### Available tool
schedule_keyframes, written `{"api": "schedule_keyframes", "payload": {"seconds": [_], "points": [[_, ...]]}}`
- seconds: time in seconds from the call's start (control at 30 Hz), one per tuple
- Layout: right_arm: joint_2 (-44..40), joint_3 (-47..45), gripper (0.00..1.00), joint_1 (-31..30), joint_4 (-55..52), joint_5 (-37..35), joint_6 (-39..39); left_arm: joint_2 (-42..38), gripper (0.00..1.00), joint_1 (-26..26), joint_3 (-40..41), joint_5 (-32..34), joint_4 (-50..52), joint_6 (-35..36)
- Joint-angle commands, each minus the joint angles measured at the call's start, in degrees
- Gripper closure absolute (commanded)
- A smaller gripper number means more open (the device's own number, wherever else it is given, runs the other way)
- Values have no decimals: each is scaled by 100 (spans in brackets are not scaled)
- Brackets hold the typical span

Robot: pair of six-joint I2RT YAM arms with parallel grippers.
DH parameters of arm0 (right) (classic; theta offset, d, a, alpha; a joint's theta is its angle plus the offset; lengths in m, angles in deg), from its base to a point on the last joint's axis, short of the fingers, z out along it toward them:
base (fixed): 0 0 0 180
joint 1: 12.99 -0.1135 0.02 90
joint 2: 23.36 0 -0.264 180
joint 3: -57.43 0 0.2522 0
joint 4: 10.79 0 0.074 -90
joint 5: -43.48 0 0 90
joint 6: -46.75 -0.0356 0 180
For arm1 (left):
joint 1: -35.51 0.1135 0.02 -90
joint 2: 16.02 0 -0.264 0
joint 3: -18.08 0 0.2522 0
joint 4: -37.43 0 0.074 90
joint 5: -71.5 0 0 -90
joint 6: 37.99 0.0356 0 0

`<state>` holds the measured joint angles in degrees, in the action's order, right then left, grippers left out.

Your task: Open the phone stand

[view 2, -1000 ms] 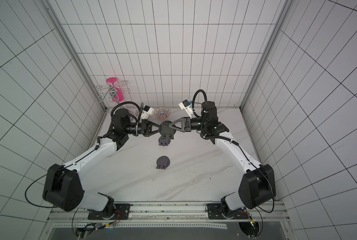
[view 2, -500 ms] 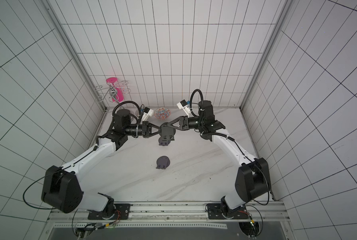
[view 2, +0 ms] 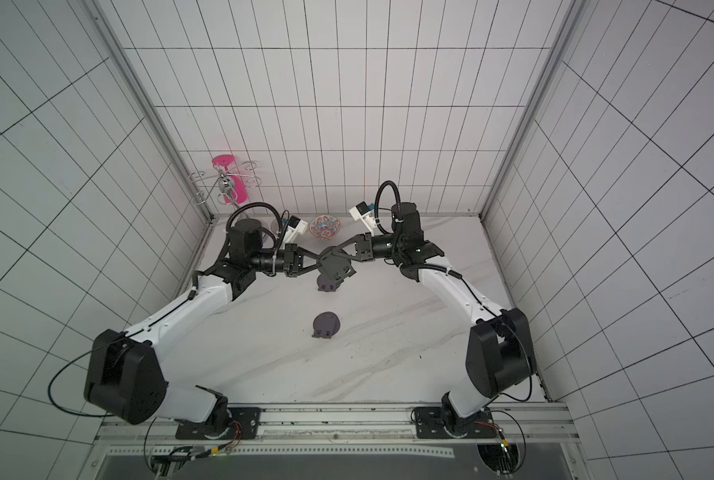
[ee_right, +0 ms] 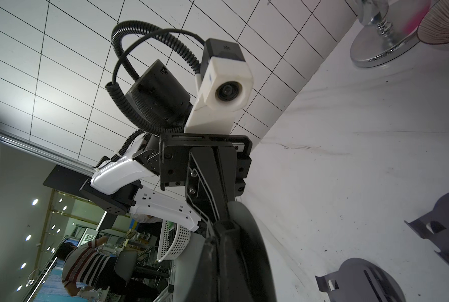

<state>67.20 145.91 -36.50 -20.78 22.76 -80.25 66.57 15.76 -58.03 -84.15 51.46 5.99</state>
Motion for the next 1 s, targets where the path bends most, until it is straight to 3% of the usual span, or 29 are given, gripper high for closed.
{"api": "schedule_keyframes", "payload": {"seconds": [0.0,0.23,0.43,0.63,0.97], "points": [[-141,-128,100,-128,355,-150,-123,3,100,-73,-84,-290,-523,-68],[-88,-797,100,30,3983,-291,-2690,196,100,-55,105,-468,-556,-137],[245,-811,100,120,5763,-757,-3922,284,100,-68,339,-465,-588,-153],[182,-546,100,171,6081,-1033,-4158,456,100,-64,456,-458,-558,-123],[-545,-988,100,375,6288,-1389,-4238,855,100,-9,460,-358,-221,142]]}}
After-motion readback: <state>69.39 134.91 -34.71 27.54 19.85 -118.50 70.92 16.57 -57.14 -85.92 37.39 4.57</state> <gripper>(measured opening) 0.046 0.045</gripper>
